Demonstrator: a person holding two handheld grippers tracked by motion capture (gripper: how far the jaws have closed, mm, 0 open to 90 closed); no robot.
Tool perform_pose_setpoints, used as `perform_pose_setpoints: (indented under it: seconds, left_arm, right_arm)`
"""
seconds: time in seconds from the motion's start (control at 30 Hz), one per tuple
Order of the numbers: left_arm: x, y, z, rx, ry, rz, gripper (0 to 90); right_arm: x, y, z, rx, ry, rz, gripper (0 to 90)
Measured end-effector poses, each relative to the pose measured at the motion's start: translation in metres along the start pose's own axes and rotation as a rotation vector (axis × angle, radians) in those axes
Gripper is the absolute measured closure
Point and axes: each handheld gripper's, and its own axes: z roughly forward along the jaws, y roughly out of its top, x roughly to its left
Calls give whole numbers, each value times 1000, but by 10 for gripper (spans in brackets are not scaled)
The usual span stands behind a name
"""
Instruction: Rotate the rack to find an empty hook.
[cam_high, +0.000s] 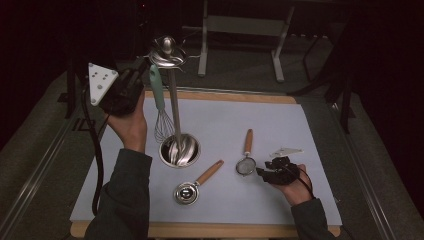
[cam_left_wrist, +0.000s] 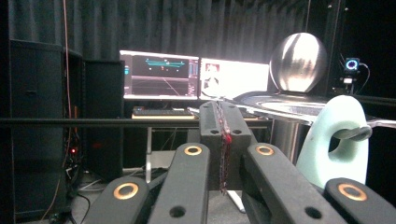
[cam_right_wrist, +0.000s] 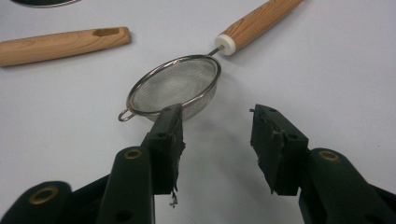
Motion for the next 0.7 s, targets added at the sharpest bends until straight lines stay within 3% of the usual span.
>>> perform_pose_setpoints:
  seconds: [0.37,0.7]
  left_arm:
    - [1,1,6,10,9,-6,897]
    - [0,1,2,15,8,23,896]
  right_arm:
    - [-1,0,0,0,-7,-2,534]
    - [-1,0,0,1,-8,-2,534]
